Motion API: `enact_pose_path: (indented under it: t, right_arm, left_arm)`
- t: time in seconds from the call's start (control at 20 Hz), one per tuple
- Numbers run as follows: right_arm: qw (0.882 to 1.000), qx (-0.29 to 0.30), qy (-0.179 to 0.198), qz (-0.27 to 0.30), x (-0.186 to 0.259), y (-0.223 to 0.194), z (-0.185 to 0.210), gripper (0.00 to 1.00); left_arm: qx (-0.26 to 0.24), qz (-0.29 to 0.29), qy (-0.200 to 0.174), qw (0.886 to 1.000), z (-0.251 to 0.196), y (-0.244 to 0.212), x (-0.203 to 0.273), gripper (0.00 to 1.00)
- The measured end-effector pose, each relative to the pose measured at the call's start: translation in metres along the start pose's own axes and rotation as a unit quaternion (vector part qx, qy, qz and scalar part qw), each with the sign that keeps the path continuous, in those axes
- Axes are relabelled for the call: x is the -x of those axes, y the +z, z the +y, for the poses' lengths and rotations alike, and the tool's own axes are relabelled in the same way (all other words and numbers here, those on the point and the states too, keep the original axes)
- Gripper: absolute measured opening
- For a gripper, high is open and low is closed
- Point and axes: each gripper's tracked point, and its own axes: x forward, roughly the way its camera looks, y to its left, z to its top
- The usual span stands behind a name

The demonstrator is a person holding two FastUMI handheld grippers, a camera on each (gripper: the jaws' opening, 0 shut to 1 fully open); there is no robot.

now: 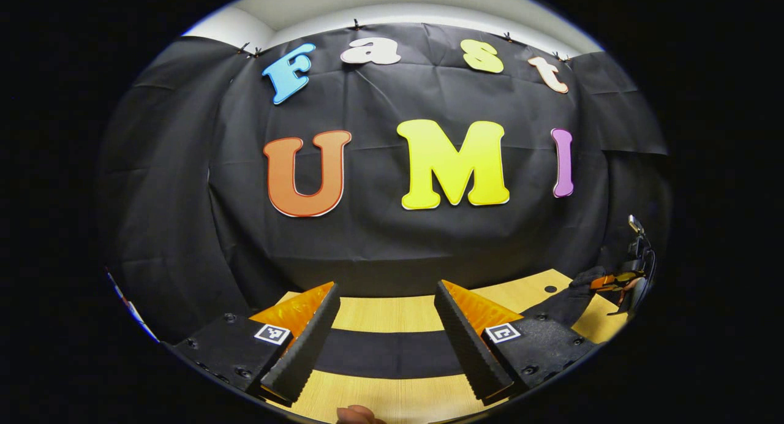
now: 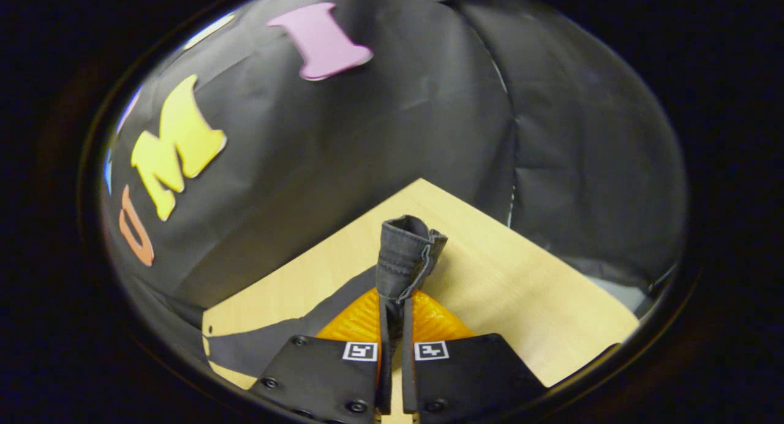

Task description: Grasp the waist and the cuffs of the jeans and fold them to make the two legs overlap; first hold the waist and fold one-third of the jeans toward the cuffs, then hold the cuffs and fold the remaining one-third in the same direction to finish folding.

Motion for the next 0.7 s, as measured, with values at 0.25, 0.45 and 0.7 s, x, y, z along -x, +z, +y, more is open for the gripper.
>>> enact_pose_path:
  t: [0.25, 0.45, 0.7]
  right_arm:
    - [0.993, 0.107, 0.033, -0.035, 0.028, 0.016, 0.038, 0.03]
    - [0.981, 0.17, 0.076, -0.059, 0.053, 0.012, 0.064, 0.07]
    - [0.956, 0.26, 0.117, -0.073, 0.082, 0.005, 0.097, 0.07]
  left_arm:
    - [0.02, 0.026, 0.025, 0.999, 0.013, -0.016, 0.008, 0.99]
    - [0.028, 0.036, 0.044, 0.998, 0.033, -0.029, 0.022, 1.0]
    - [0.021, 0.039, 0.058, 0.997, 0.048, -0.039, 0.03, 1.0]
